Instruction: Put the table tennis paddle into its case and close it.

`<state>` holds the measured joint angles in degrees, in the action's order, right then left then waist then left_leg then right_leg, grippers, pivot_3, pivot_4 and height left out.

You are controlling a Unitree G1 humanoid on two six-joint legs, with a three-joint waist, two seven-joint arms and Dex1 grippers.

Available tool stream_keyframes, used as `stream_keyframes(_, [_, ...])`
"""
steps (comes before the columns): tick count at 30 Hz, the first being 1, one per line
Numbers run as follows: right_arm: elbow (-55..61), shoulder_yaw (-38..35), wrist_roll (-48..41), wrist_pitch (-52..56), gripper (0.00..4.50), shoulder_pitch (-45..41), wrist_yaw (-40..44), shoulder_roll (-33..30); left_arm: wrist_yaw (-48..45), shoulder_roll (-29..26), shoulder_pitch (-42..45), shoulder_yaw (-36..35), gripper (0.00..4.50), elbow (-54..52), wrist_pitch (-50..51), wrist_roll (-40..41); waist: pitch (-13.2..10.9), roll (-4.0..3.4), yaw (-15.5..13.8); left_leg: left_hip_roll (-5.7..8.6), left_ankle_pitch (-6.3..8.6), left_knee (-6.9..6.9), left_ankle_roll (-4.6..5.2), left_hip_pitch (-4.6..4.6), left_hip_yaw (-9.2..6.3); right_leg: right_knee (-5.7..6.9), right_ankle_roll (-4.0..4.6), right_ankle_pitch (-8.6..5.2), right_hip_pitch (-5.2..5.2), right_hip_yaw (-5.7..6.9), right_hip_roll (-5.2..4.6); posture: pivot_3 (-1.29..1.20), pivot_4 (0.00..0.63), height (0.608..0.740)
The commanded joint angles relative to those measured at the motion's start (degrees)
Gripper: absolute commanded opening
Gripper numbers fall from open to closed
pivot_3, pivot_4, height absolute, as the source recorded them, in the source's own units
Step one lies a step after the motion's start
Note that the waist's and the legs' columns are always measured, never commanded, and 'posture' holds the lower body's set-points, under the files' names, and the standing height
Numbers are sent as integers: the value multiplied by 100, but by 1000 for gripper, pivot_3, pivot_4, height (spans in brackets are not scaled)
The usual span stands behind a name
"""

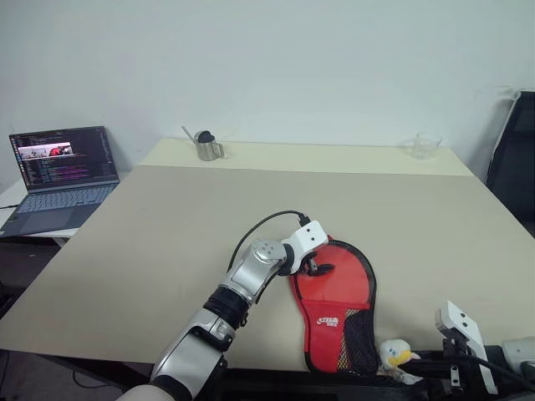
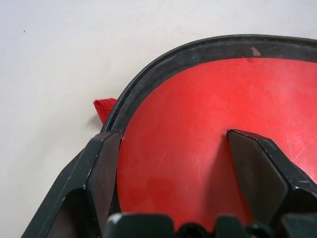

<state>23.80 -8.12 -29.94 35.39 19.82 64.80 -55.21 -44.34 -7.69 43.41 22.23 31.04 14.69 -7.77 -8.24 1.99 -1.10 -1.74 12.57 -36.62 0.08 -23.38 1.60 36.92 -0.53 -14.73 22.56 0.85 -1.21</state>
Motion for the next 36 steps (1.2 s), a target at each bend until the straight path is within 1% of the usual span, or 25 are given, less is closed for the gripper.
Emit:
stream_keyframes(1, [1, 173, 73, -227, 43, 141, 300, -97, -142, -178, -409, 495, 3734, 463, 392, -429, -4, 6, 0, -1, 6, 0, 0, 18, -2, -1, 2, -8, -19, 1, -5, 0, 150, 740])
stream_keyframes(4, [-185, 342, 235, -457, 43, 194, 400, -88, -151, -179, -423, 501, 3734, 451, 390, -450, 8, 13, 2, -2, 24, 9, -13, 61, -3, -1, 9, -33, -51, 0, -13, 0, 150, 740])
stream_keyframes(12, [-251, 604, 321, -613, 42, 225, 431, -76, -155, -198, -434, 514, 3734, 428, 404, -452, 18, 15, 0, -1, 25, 29, -15, 74, -6, -2, 7, -43, -66, 4, -13, 0, 150, 740])
stream_keyframes(18, [453, 680, 77, -67, 39, 229, 228, -190, -168, -213, -450, 527, 3734, 395, 422, -451, 19, 15, 0, -1, 26, 53, -17, 106, -9, -3, 22, -58, -87, 5, -16, 0, 150, 740])
stream_keyframes(23, [1014, 870, 40, 455, 31, -42, -272, -77, -174, -214, -456, 534, 3734, 379, 442, -451, 21, 11, -1, -2, 30, 60, -24, 106, -13, -2, 22, -68, -88, 12, -16, 0, 150, 740])
stream_keyframes(25, [1059, 876, 55, 627, 30, -264, -453, -47, -171, -208, -451, 533, 3734, 386, 448, -450, 20, 13, 5, -3, 30, 59, -25, 107, -13, -2, 23, -69, -87, 11, -16, 0, 150, 740])
stream_keyframes(27, [927, 779, 35, 656, 30, -377, -367, -153, -169, -204, -449, 536, 3734, 385, 449, -451, 18, 15, 12, -2, 30, 58, -25, 108, -14, -1, 23, -69, -87, 11, -16, 0, 150, 740])
stream_keyframes(29, [783, 604, -35, 645, 749, -354, -192, -270, -164, -199, -445, 533, 3734, 390, 450, -454, 18, 15, 13, -2, 30, 58, -25, 109, -14, -1, 23, -69, -87, 10, -17, 0, 150, 740])
stream_keyframes(32, [853, 453, -203, 780, 1653, -359, -102, -354, -163, -196, -448, 531, 3734, 381, 457, -459, 19, 14, 12, -2, 31, 59, -25, 110, -15, -2, 24, -70, -88, 11, -17, 0, 150, 740])
stream_keyframes(36, [924, 247, -343, 898, 3019, -388, -11, -531, -160, -192, -456, 525, 3734, 368, 475, -456, 18, 14, 12, -1, 31, 59, -25, 109, -15, -3, 25, -70, -89, 10, -18, 0, 150, 740])
